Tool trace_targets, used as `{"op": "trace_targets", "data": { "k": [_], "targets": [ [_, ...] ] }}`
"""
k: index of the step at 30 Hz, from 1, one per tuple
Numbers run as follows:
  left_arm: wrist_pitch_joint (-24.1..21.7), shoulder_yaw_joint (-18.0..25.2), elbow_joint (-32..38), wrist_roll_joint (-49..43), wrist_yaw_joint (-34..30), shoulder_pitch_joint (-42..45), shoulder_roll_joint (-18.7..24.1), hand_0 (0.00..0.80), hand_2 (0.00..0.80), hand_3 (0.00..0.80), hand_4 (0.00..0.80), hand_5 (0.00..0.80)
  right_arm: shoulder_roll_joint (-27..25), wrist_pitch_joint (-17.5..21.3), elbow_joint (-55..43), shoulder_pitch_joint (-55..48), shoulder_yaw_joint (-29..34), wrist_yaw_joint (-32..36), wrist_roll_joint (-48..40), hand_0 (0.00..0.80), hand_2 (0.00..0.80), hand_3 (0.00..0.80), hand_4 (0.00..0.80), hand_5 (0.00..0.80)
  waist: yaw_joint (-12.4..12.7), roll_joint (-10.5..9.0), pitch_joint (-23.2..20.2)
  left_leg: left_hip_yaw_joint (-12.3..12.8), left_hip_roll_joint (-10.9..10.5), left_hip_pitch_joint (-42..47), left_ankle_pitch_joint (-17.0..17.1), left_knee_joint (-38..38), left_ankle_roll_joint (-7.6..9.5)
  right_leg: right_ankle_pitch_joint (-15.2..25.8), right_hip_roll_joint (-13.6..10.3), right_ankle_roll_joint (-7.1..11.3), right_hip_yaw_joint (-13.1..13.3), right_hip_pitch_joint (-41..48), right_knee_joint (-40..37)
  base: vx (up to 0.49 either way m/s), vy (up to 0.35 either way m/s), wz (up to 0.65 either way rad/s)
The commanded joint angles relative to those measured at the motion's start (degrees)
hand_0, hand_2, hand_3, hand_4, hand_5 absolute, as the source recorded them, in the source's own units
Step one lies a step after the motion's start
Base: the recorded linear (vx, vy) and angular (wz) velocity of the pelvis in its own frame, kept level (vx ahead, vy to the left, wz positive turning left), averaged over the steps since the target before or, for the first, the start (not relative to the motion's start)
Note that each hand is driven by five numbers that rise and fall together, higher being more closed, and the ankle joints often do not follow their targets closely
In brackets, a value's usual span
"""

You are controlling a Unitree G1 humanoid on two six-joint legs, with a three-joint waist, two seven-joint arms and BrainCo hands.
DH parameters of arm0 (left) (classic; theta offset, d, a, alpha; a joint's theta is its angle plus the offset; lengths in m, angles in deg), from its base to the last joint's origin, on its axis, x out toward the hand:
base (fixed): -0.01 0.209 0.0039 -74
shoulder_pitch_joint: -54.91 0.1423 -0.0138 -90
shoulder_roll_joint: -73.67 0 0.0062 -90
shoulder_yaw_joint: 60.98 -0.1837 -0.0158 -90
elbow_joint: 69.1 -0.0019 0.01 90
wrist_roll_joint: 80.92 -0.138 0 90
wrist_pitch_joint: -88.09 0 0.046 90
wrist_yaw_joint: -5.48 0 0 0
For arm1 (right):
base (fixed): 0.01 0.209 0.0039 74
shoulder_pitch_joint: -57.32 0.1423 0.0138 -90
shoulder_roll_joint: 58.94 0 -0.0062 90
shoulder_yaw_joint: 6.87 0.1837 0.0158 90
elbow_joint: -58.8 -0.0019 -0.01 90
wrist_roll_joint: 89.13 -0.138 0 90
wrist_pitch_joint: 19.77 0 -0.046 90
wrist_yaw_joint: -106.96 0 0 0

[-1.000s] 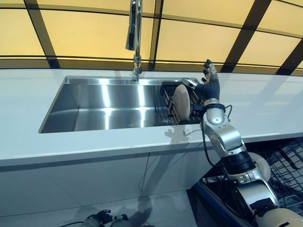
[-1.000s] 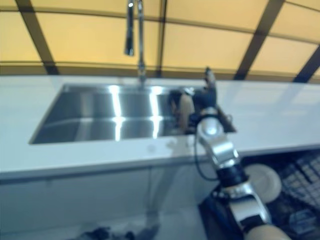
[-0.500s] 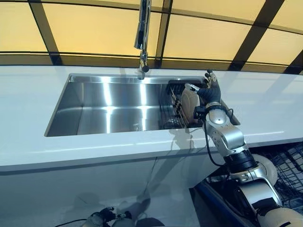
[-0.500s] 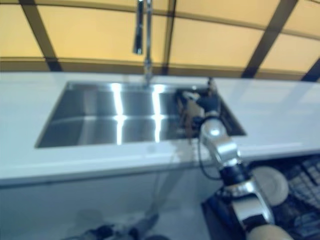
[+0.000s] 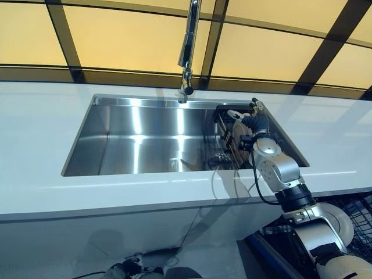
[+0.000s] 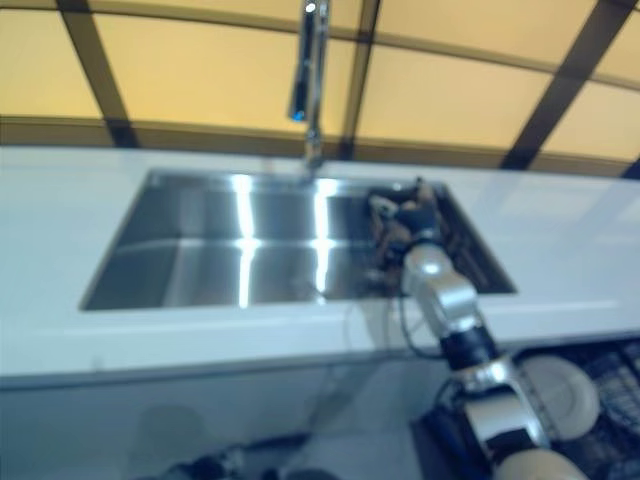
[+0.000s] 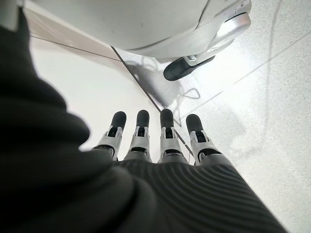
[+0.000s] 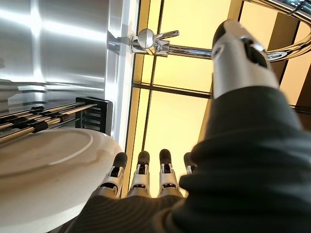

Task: Take plates into dishwasher

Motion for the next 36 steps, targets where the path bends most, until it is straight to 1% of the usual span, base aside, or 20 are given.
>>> {"op": "trace_targets", "data": {
  "k": [1, 6, 14, 22, 31, 36],
  "targets": [
    [-0.26, -1.08, -0.36, -0.78, -0.62, -1.13, -0.85, 0.0, 0.0, 0.0, 0.0, 0.0, -4.19, 2.27, 1.38, 7.21, 4.64, -1.85, -0.47, 0.0, 0.0, 0.0, 0.0, 0.0, 1.12, 0.96, -0.81, 2.06, -2.62, 1.28, -5.98, -0.48, 3.31, 2.69, 0.57, 0.65, 1.45, -2.48, 1.95, 0.0, 0.0, 0.0],
    [-0.24, -1.06, -0.23, -1.08, -0.67, -0.75, -0.68, 0.0, 0.0, 0.0, 0.0, 0.0, -5.49, 3.36, 1.83, 8.03, 5.37, -4.0, 3.05, 0.0, 0.0, 0.0, 0.0, 0.0, 1.27, 0.99, -0.9, 1.96, -2.71, 1.42, -6.1, -0.51, 3.34, 2.95, 0.44, 0.81, 1.43, -2.65, 2.18, 0.0, 0.0, 0.0],
    [-0.63, -0.93, -0.28, -1.22, -0.96, -0.45, -0.57, 0.0, 0.0, 0.0, 0.0, 0.0, -6.6, 4.94, 0.98, 7.65, 6.13, -5.73, 4.79, 0.0, 0.0, 0.0, 0.0, 0.0, 1.06, 1.12, -1.04, 1.94, -2.68, 1.57, -6.31, -0.54, 3.42, 2.76, 0.57, 0.7, 1.73, -3.05, 2.35, 0.0, 0.0, 0.0],
    [-0.73, -0.83, -0.11, -1.52, -1.23, -0.17, -0.39, 0.0, 0.0, 0.0, 0.0, 0.0, -7.76, 3.69, 1.14, 6.4, 6.67, -4.5, 4.17, 0.0, 0.0, 0.0, 0.0, 0.0, 0.74, 0.96, -1.21, 2.2, -2.52, 1.59, -6.37, -0.51, 3.33, 2.62, 0.78, 0.75, 2.04, -3.28, 2.44, 0.0, 0.0, 0.0],
    [-0.4, -0.81, -0.18, -1.37, -1.28, -0.49, -0.24, 0.0, 0.0, 0.0, 0.0, 0.0, -8.56, 0.02, 4.84, 6.2, 6.94, -1.93, -1.55, 0.0, 0.0, 0.0, 0.0, 0.0, 0.51, 0.77, -1.13, 2.61, -2.26, 1.63, -6.37, -0.47, 3.2, 2.41, 0.9, 0.67, 2.28, -3.4, 2.71, 0.0, 0.0, 0.0],
    [-0.25, -0.99, -0.28, -1.25, -1.14, -0.59, -0.15, 0.0, 0.0, 0.0, 0.0, 0.0, -9.38, -0.24, 7.56, 6.74, 7.34, -1.27, -3.25, 0.0, 0.0, 0.0, 0.0, 0.0, 0.52, 0.69, -1.11, 2.71, -2.23, 1.62, -6.32, -0.47, 3.17, 2.57, 0.87, 0.7, 2.32, -3.56, 3.05, 0.0, 0.0, 0.0]
  ]
}}
